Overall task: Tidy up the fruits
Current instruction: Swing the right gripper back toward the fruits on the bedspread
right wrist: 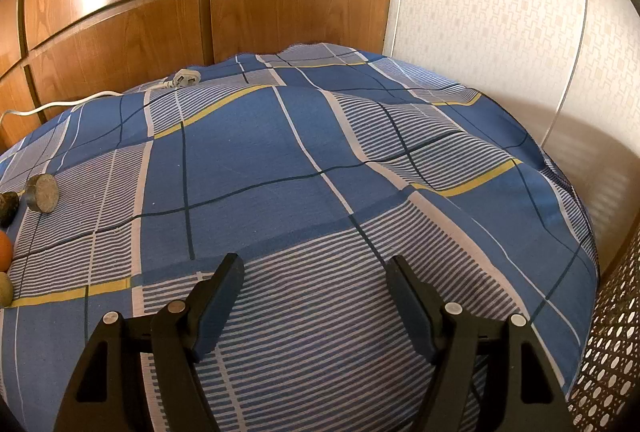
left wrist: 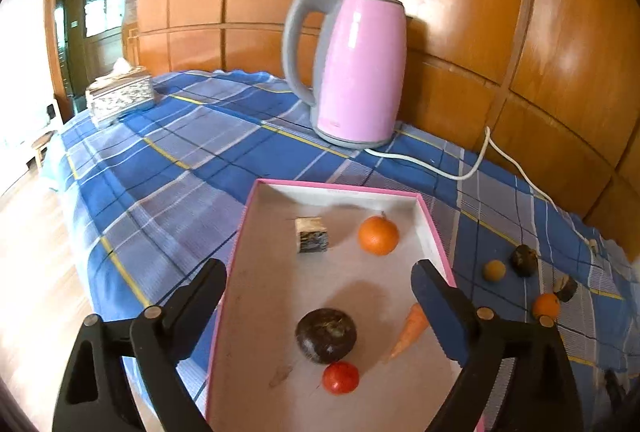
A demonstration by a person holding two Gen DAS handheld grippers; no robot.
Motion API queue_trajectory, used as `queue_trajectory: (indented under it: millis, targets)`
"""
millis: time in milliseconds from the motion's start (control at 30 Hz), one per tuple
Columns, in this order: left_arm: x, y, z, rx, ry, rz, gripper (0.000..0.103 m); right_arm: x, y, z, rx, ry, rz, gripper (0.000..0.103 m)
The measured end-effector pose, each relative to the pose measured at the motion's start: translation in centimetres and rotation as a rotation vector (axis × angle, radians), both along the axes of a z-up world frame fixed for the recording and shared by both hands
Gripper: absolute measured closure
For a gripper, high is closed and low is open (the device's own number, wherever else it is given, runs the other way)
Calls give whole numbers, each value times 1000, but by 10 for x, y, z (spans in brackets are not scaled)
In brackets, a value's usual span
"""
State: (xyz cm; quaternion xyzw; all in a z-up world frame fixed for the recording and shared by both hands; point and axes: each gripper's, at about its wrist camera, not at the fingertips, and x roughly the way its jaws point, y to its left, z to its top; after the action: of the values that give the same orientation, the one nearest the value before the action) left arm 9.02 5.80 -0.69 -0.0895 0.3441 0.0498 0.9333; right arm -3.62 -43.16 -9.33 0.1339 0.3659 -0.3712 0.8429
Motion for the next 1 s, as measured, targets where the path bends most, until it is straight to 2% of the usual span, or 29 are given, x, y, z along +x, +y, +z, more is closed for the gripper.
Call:
queue_trajectory:
  millis: [467, 833, 1000]
  targets:
    - [-44, 30, -19, -33, 43, 81, 3, 0, 0, 0, 0, 1, 0, 28]
    - [-58, 32, -30, -56, 70, 70, 3, 2, 0, 1, 6, 19, -5, 28]
    - [-59, 29, -30, -57, 66, 62, 3, 8, 3, 5, -4, 60, -6, 28]
